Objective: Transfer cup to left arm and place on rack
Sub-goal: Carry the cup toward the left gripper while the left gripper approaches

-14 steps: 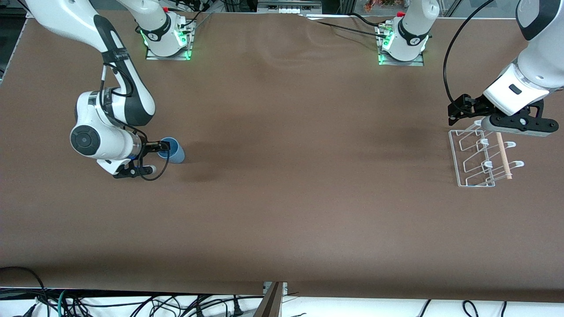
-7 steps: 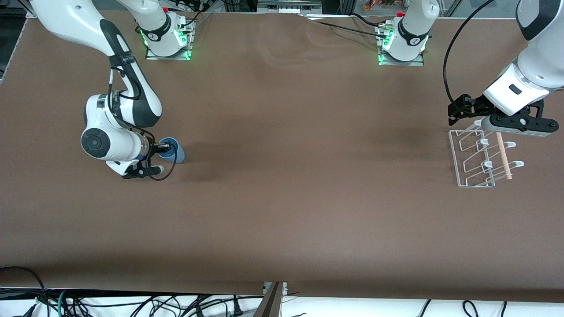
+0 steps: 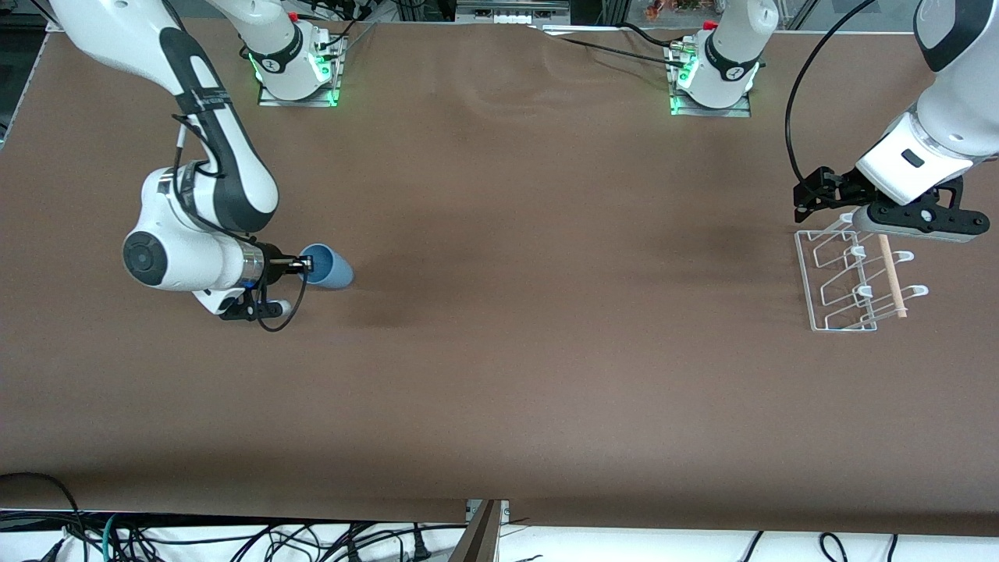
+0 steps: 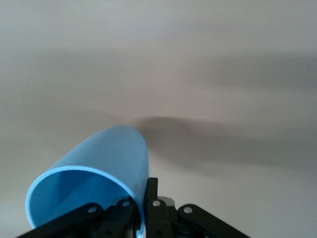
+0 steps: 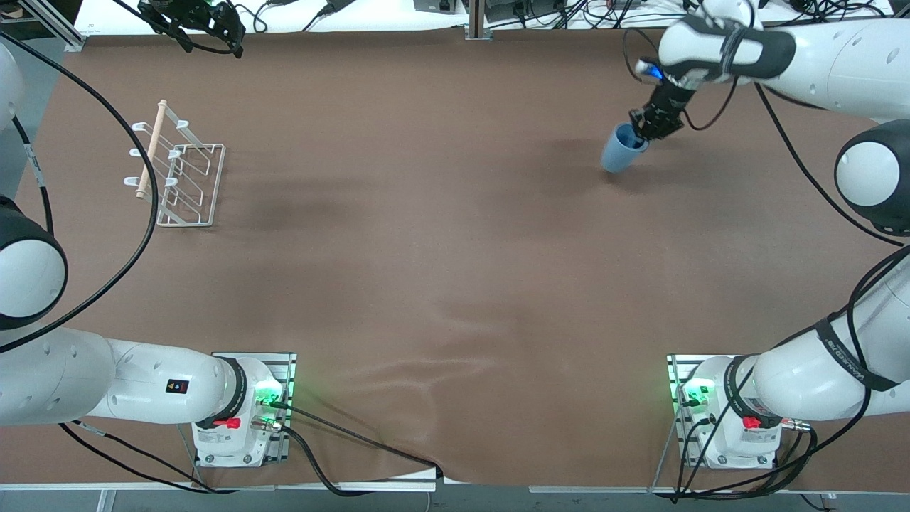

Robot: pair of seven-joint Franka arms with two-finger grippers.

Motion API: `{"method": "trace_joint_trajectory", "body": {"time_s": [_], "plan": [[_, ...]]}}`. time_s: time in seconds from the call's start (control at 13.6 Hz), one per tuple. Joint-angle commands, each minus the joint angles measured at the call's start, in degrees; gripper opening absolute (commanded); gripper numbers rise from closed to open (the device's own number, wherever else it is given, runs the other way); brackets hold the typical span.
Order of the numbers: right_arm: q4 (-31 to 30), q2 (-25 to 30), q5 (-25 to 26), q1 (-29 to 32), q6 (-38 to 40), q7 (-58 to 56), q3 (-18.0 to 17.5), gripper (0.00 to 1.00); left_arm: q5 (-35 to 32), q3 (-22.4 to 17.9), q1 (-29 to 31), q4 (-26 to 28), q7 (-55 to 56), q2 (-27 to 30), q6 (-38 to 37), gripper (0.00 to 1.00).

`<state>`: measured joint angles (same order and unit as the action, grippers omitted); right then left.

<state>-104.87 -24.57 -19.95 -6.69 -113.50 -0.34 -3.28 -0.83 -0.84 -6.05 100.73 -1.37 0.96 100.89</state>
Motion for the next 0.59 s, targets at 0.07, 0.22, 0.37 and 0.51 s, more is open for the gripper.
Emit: {"method": "trace_joint_trajectory", "body": {"time_s": [0.07,0.22,0.37,0.51], "plan": [[6.77,-1.45,-14.47,-3.93,3.99,8.66,-0.15,0.0,0.92,-0.31,-0.1,-0.71,-0.04,0.01,-0.87,1.0],[9.93,-1.54,-20.97,-8.15,3.38,16.38,-0.15,0.0,0.92,-0.31,-0.1,-0.71,0.05,0.01,-0.96,1.0],[15.19,-2.93,-26.16,-10.88,3.29,26.66,-0.15,0.0,0.92,-0.31,-0.1,-0.71,-0.04,0.01,-0.96,1.0],[21.34,-5.22,-30.04,-14.65,2.5,35.02,-0.15,0.0,1.27,-0.04,-0.36,-0.71,-0.21,-0.6,-2.09,1.0]]}}
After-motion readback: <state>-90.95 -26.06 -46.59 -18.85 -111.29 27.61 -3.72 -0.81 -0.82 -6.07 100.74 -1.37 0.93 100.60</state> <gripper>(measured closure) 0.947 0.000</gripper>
